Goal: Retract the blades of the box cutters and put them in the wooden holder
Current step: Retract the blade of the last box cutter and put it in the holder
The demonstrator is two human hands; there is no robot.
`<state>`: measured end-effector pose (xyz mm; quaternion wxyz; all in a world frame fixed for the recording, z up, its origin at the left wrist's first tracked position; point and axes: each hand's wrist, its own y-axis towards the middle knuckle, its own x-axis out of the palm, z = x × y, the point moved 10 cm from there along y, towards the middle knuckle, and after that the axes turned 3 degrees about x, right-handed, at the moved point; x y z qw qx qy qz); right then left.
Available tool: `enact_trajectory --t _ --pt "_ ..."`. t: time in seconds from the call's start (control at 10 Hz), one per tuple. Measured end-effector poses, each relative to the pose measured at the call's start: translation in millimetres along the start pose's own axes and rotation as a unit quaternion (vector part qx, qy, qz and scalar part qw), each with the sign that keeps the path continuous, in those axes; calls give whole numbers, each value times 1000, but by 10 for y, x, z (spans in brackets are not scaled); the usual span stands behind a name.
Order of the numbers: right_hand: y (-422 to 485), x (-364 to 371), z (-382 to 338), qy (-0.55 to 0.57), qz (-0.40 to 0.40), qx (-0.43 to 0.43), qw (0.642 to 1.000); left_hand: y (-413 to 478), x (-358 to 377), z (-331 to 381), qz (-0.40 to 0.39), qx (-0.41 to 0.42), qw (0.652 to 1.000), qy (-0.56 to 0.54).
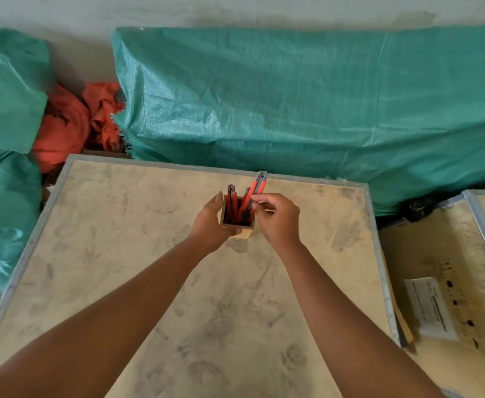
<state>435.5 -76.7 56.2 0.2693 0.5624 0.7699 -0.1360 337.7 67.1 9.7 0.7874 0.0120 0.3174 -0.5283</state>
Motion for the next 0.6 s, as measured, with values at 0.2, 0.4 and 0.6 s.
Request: enact_trajectory --t 0.2,0.4,0.6 --pt "-72 267 186 -27 -47 -18 998 101 143 -207 5 -1 999 -40" --pt "-109 281 263 -15 -36 0 999 124 130 -237 5 -3 999 -41" --pt "-157 142 152 8 -29 5 1000 23 63 -171 12 3 999 -40"
